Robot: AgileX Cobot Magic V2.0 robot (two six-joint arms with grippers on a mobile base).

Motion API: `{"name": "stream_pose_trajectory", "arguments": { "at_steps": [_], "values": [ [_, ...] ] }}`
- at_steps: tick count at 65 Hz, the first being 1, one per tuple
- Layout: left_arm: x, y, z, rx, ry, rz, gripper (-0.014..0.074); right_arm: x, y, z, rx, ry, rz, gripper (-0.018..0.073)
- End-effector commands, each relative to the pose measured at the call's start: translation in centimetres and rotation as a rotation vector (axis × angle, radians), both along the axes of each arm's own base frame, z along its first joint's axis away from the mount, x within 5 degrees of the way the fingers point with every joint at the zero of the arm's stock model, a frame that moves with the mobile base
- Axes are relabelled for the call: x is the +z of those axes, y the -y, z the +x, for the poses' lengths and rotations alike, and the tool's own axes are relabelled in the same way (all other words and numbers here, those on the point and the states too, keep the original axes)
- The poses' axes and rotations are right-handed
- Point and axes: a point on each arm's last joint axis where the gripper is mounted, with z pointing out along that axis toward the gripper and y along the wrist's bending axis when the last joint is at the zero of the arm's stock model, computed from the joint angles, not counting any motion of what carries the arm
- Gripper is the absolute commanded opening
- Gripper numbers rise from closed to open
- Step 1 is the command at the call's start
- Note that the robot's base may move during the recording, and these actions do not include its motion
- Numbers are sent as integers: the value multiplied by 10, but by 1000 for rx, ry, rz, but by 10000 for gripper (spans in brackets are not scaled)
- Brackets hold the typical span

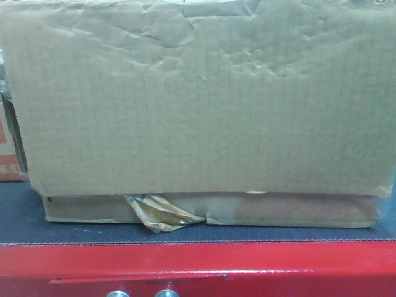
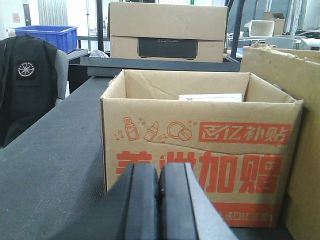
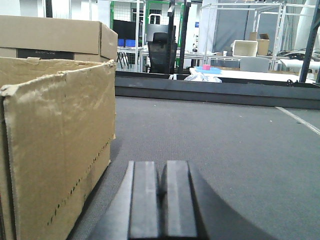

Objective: Stack two boxes on right shelf middle

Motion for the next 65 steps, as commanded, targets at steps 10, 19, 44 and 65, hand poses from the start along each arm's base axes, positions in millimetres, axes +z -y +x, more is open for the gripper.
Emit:
{"name": "stream_pose_trajectory", "arguments": {
  "at_steps": [10,19,44,65],
  "values": [
    [2,0,0,4,16,2,-111,2,0,-1,-7,23,-4,-161],
    [2,0,0,4,16,2,-111,2,0,-1,-7,23,-4,-161],
    [2,0,0,4,19,2,-111,2,0,-1,-7,23,-4,-161],
    [21,0,-3,-1,134,3,-111,2,0,-1,-7,23,-4,-161]
  ]
}}
